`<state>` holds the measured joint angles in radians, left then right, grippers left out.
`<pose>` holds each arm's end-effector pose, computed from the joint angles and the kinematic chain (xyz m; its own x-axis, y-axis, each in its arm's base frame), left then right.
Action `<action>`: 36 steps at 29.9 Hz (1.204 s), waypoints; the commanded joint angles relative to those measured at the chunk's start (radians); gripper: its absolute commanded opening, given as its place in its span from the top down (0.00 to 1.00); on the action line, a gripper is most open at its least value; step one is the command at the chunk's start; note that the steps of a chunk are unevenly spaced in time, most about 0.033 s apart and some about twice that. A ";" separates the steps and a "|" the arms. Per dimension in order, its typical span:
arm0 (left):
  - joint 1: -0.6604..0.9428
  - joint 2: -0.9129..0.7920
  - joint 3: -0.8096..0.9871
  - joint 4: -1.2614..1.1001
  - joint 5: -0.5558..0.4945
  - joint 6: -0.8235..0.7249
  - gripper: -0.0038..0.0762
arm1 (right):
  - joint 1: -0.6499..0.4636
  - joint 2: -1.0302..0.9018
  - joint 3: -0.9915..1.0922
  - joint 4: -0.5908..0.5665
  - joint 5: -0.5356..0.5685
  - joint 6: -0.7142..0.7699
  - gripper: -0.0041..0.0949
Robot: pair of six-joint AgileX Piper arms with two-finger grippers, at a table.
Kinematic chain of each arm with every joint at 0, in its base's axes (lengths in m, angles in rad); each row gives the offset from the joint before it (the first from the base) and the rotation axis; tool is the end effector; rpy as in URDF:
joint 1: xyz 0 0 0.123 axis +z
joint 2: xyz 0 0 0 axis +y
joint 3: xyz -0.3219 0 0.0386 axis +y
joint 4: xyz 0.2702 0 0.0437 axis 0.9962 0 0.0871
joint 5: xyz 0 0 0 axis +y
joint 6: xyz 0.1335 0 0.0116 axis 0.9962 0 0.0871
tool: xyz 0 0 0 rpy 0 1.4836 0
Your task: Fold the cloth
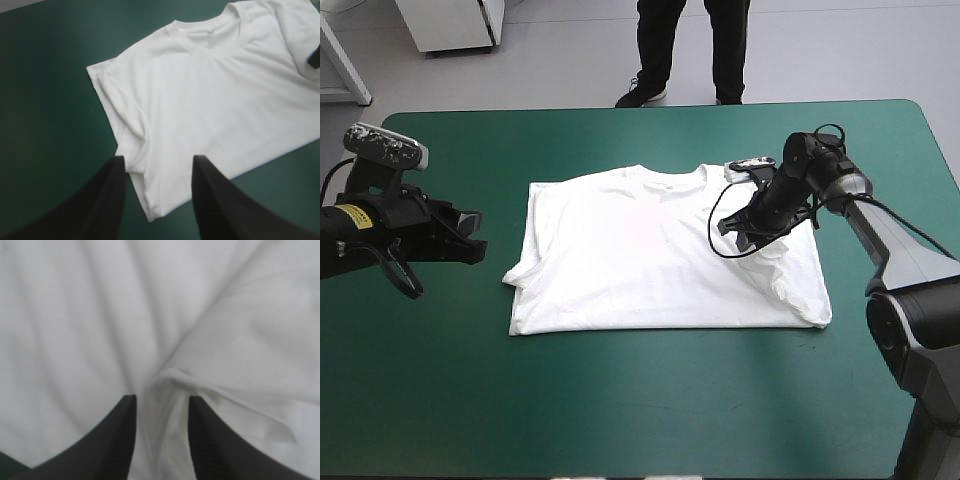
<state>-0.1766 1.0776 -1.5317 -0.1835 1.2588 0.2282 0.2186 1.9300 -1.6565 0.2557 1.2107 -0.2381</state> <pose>0.1978 -0.0589 0.4963 -0.5826 0.2745 -0.7650 0.4077 0.9130 0.0171 0.4276 0.1275 0.2519 -0.9124 -0.3477 -0.2157 -0.3903 0.8979 0.2034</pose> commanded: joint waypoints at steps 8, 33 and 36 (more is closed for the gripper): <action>0.001 -0.067 -0.019 -0.004 0.031 -0.079 0.56 | -0.009 -0.308 -0.027 -0.194 0.007 0.082 0.46; 0.001 0.131 0.531 0.070 -0.056 -0.140 0.43 | -0.009 -0.715 0.613 -0.384 -0.131 0.157 0.46; 0.001 0.187 0.531 0.053 -0.111 -0.138 0.43 | -0.009 -0.713 0.613 -0.388 -0.145 0.155 0.46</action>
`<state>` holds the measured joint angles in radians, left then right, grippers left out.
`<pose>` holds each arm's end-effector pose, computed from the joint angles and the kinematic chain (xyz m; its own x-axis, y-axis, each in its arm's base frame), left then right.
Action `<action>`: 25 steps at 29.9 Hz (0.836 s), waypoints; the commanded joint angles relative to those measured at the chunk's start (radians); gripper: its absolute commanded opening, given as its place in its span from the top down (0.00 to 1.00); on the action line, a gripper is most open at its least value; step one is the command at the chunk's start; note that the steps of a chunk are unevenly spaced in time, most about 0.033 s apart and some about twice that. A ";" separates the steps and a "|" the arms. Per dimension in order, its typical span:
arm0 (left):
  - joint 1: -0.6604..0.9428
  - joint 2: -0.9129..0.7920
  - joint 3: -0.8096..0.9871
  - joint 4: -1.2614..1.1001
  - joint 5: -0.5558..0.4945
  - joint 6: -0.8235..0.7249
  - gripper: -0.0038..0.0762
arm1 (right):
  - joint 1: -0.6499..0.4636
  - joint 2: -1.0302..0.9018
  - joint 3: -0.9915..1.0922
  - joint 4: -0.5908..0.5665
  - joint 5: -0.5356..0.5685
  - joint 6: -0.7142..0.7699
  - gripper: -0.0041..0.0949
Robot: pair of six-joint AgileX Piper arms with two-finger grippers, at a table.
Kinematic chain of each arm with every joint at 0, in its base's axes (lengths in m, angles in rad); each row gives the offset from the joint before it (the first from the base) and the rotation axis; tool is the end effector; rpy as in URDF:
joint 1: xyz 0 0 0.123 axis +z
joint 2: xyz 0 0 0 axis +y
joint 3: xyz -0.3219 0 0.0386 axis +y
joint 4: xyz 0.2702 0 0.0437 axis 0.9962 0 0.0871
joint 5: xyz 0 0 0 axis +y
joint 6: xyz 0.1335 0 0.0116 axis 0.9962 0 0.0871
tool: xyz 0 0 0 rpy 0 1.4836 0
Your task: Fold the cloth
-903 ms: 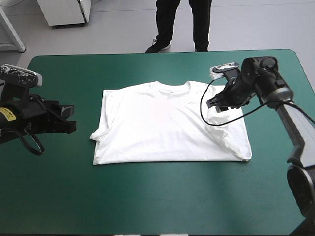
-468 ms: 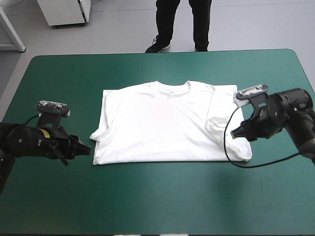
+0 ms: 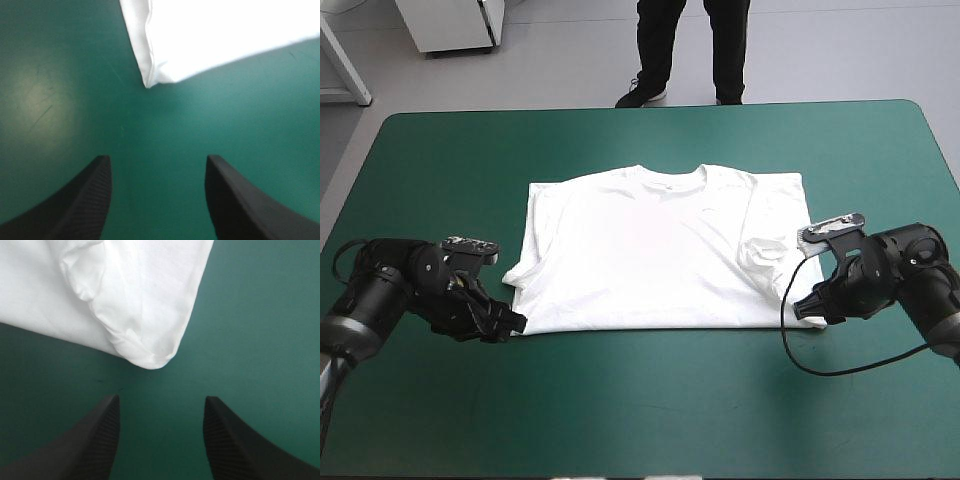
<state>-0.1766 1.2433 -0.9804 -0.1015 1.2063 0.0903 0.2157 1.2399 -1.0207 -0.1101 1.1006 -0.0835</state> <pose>0.2247 -0.0530 0.2812 -0.9548 0.2250 -0.1941 0.2444 0.9661 -0.0826 0.2467 0.0406 0.2982 -0.8884 -0.3303 -0.3188 -0.3020 0.9436 -0.1360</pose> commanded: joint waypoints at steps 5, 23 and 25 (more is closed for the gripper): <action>0.001 0.117 -0.020 -0.058 -0.143 0.016 0.43 | -0.006 -0.023 -0.023 -0.048 -0.039 0.012 0.46; 0.001 0.337 -0.020 -0.055 -0.233 0.024 0.47 | -0.006 0.086 -0.023 -0.070 -0.062 0.019 0.47; 0.001 0.347 -0.020 -0.061 -0.236 0.027 0.59 | -0.006 0.101 -0.023 -0.070 -0.065 0.019 0.47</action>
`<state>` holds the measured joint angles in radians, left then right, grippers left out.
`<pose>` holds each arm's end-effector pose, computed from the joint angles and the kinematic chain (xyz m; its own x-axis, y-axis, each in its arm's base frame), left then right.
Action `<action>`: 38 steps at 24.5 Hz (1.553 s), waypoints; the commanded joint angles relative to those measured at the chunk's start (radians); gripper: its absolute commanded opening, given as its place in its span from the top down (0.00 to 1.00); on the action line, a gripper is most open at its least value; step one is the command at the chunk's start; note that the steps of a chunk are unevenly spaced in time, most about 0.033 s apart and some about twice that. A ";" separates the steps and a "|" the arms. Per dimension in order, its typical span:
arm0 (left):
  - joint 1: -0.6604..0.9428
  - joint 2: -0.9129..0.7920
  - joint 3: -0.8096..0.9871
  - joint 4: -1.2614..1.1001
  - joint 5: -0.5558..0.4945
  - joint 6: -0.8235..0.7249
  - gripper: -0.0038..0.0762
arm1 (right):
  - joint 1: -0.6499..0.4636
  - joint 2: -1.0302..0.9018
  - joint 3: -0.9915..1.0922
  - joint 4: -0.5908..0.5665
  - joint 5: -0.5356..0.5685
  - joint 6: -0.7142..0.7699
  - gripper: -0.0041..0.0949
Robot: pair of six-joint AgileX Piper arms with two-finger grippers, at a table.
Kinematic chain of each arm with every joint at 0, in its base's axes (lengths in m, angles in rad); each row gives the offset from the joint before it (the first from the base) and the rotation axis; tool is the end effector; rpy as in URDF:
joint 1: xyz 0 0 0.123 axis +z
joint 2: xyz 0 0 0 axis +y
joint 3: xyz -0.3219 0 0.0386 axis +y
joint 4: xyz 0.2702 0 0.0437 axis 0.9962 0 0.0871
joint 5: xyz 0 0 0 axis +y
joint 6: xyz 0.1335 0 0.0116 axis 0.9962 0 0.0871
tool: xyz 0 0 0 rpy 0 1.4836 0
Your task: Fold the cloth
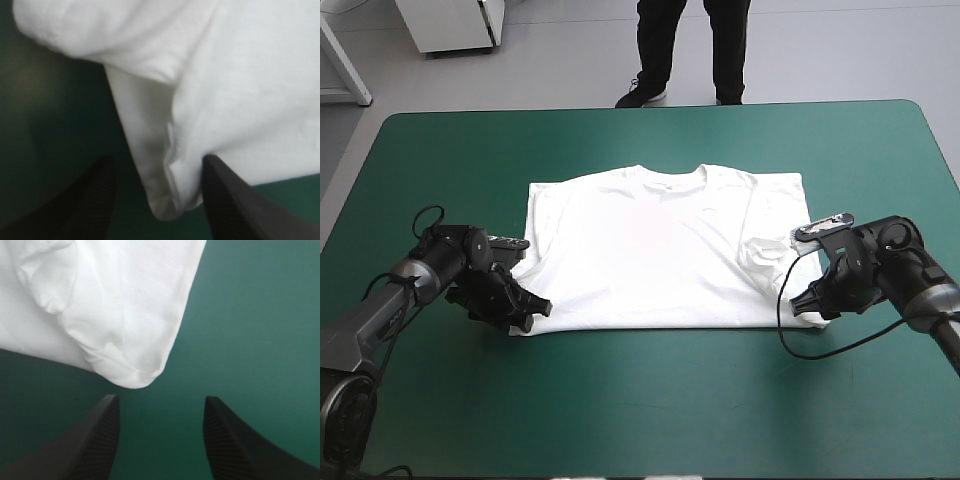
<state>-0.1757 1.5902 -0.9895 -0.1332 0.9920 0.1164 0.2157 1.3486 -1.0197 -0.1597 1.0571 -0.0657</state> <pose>0.2944 -0.0674 0.1946 -0.9735 0.2164 -0.0740 0.2236 0.9687 -0.1078 0.2705 0.0403 0.2719 -0.9044 -0.3443 -0.2519 -0.3085 0.9357 -0.1713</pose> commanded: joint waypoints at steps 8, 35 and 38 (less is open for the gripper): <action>0.000 0.003 -0.011 -0.069 -0.023 0.072 0.96 | -0.006 0.043 -0.024 0.003 -0.037 0.005 0.47; 0.000 0.003 -0.026 -0.065 -0.011 0.087 0.96 | -0.064 0.265 -0.020 0.219 -0.054 -0.082 0.95; 0.000 0.003 -0.038 -0.065 -0.009 0.087 0.96 | -0.064 0.270 -0.020 0.253 -0.054 -0.106 0.98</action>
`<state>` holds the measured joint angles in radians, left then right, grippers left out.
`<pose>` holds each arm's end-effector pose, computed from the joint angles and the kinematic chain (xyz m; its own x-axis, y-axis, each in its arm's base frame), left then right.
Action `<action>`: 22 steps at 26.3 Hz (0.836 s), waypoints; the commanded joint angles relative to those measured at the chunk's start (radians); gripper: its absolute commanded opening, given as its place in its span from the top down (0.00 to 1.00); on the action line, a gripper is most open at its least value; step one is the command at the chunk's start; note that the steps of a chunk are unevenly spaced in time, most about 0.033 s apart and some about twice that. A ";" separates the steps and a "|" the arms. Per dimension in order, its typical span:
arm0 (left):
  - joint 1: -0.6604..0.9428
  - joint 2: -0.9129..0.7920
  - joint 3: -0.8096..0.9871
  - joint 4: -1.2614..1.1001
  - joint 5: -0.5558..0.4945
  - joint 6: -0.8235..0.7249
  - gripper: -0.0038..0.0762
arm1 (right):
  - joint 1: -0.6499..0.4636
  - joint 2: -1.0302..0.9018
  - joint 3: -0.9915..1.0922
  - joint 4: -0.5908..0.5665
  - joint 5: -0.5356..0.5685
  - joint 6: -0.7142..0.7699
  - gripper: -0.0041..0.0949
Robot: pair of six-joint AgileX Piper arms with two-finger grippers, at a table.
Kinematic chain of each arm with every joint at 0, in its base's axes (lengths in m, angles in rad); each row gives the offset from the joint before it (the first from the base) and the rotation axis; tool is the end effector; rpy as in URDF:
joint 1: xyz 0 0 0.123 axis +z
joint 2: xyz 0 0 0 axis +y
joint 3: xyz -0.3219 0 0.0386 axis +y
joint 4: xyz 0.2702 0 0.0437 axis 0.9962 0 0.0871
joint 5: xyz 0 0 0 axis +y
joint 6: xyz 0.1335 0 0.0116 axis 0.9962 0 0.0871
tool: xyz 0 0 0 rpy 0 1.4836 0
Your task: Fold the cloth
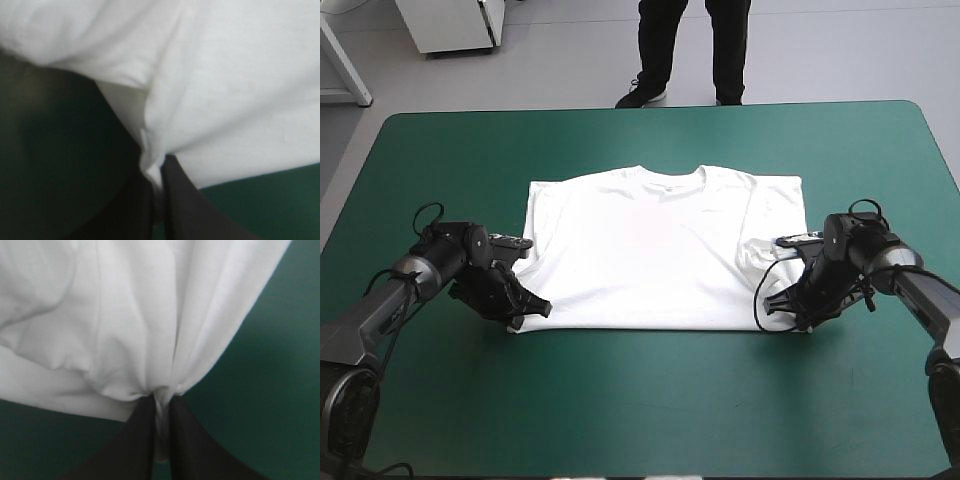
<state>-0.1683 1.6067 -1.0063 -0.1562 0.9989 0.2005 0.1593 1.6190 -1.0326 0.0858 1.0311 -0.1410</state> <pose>0.2990 -0.0686 0.1941 -0.9572 0.2785 -0.0788 0.2865 0.9502 -0.1223 0.3034 0.0587 0.1960 -0.9663 -0.2529 -0.0490 -0.2559 0.9642 0.0690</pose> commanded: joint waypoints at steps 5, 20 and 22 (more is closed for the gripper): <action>-0.008 -0.024 -0.090 -0.043 0.071 0.014 0.96 | -0.008 -0.040 -0.028 -0.016 0.039 -0.028 0.98; -0.008 -0.392 -0.285 -0.035 0.289 -0.045 0.96 | -0.008 -0.350 -0.235 -0.102 0.163 0.065 0.98; -0.008 -0.395 -0.314 -0.035 0.289 -0.047 0.96 | -0.008 -0.356 -0.271 -0.122 0.145 0.068 0.98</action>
<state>-0.1703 1.2400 -1.2696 -0.1794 1.2429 0.1661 0.1566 1.2971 -1.2453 0.0000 1.2036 -0.0759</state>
